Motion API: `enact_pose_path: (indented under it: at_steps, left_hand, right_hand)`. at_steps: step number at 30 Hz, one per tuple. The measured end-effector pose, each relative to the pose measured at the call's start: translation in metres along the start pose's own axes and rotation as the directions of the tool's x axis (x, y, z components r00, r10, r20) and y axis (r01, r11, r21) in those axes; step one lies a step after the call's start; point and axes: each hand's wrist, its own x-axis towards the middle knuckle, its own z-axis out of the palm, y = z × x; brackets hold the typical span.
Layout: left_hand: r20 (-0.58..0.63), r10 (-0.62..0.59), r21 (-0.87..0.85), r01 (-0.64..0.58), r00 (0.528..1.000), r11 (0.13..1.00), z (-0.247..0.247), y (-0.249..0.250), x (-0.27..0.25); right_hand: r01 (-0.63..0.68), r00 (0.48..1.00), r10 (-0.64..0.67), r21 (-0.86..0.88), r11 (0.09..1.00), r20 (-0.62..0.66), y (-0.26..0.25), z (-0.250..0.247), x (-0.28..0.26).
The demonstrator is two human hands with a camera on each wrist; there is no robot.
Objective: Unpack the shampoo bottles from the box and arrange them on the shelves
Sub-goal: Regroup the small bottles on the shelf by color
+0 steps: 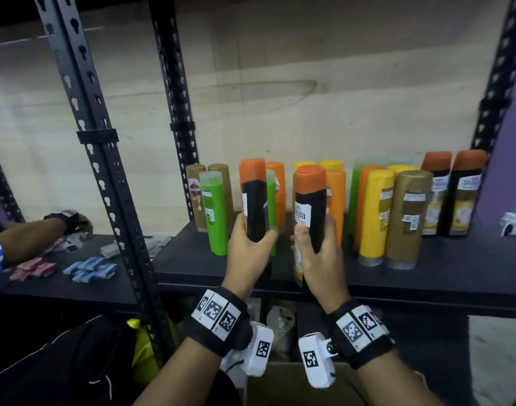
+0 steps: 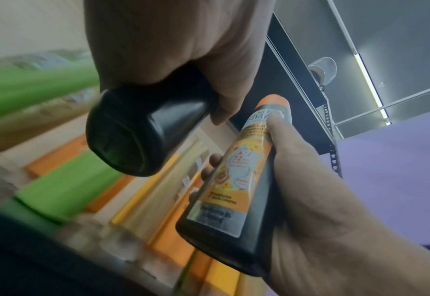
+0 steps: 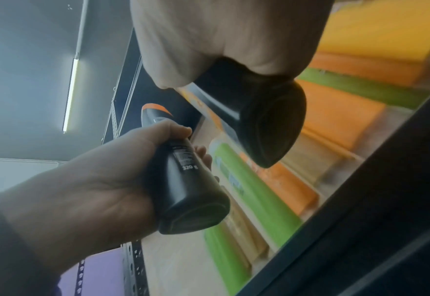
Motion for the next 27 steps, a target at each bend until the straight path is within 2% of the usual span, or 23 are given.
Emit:
enact_pose_path:
  at_steps: [6, 9, 16, 22, 27]
  left_hand:
    - [0.147, 0.006, -0.12, 0.011, 0.989, 0.993, 0.06, 0.021, -0.022]
    - [0.184, -0.001, -0.148, 0.029, 0.983, 0.989, 0.09, 0.028, -0.032]
    - [0.313, 0.03, -0.215, 0.04, 0.949, 0.976, 0.164, 0.041, -0.059]
    - [0.394, 0.023, -0.225, 0.072, 0.919, 0.972, 0.227, 0.046, -0.085]
    - [0.409, 0.038, -0.249, 0.071, 0.912, 0.966, 0.263, 0.047, -0.096]
  right_hand:
    - [0.026, 0.996, -0.031, -0.069, 0.997, -0.078, -0.011, -0.057, 0.001]
    - [0.037, 0.994, -0.045, -0.086, 0.996, -0.096, -0.015, -0.087, 0.002]
    - [-0.034, 0.981, -0.022, -0.284, 0.958, -0.192, -0.019, -0.174, -0.001]
    - [-0.067, 0.965, -0.022, -0.328, 0.942, -0.261, -0.017, -0.242, 0.005]
    - [-0.075, 0.95, -0.036, -0.34, 0.937, -0.31, -0.009, -0.281, 0.012]
